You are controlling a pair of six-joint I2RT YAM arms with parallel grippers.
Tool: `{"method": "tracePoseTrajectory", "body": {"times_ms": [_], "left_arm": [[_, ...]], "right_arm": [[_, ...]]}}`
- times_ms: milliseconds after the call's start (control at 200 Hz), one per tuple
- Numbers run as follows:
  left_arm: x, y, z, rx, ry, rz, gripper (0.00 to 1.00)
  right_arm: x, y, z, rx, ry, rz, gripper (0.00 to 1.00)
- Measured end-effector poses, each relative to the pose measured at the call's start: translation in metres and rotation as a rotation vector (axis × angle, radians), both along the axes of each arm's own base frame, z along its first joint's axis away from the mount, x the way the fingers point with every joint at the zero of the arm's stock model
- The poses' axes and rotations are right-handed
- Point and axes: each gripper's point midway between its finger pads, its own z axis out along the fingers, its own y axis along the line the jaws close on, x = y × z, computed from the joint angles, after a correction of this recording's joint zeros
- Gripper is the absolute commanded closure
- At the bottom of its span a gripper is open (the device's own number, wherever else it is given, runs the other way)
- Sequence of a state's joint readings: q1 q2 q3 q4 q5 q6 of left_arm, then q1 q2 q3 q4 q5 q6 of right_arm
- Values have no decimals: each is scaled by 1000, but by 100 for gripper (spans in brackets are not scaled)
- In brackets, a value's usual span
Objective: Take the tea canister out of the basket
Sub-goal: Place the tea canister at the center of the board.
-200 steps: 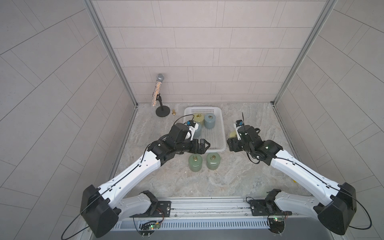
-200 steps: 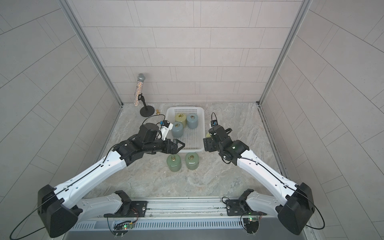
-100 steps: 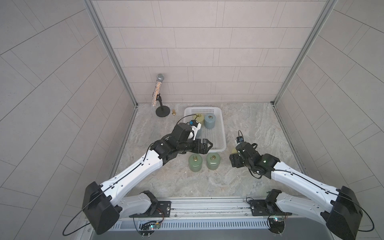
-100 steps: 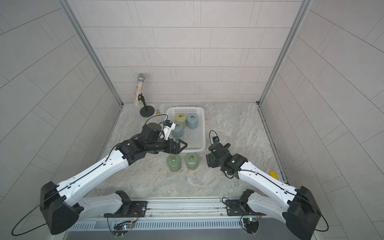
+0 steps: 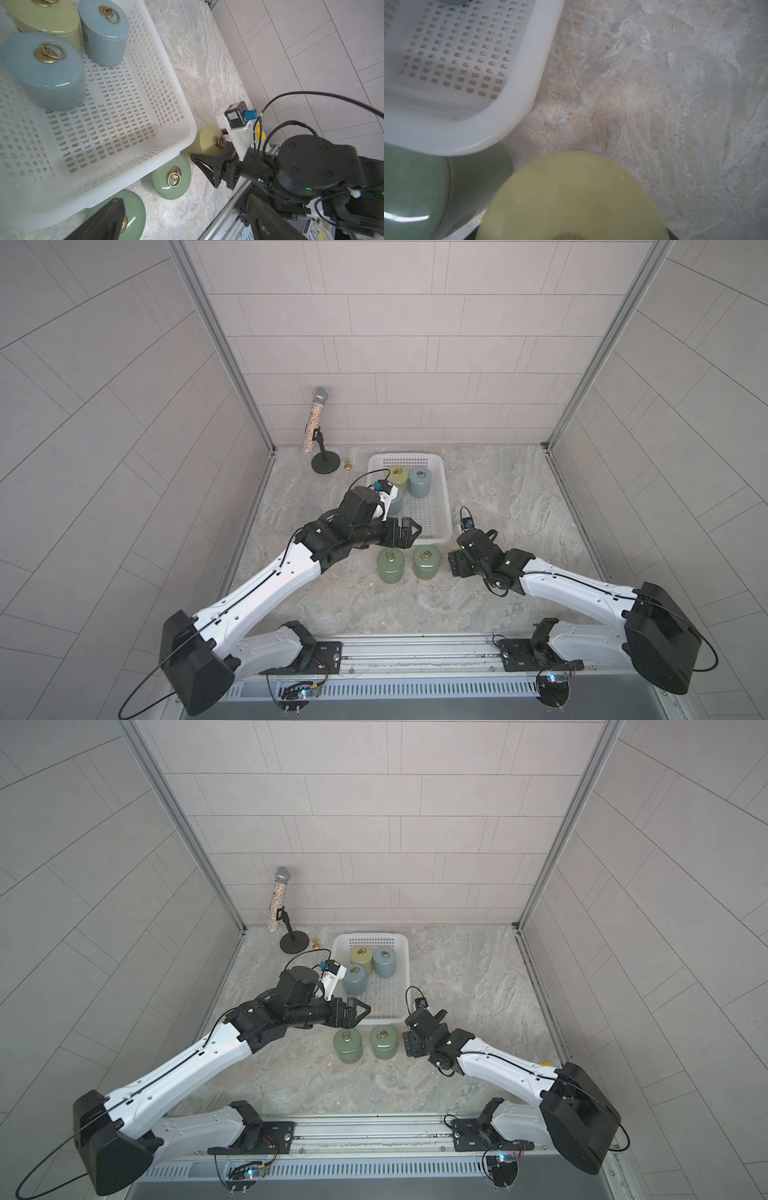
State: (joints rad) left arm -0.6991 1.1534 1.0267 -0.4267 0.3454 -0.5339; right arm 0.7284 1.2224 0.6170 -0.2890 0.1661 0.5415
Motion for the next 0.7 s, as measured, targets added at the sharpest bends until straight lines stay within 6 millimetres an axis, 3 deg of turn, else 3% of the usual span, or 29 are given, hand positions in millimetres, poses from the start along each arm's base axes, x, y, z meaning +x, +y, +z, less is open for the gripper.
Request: {"method": "tracePoseTrajectory", "body": {"times_ms": [260, 700], "left_arm": [[-5, 3, -2, 13, 14, -4, 0], [-9, 6, 1, 9, 9, -13, 0]], "right_arm": [[3, 5, -9, -7, 10, 3, 32], [5, 4, -10, -13, 6, -1, 18]]}}
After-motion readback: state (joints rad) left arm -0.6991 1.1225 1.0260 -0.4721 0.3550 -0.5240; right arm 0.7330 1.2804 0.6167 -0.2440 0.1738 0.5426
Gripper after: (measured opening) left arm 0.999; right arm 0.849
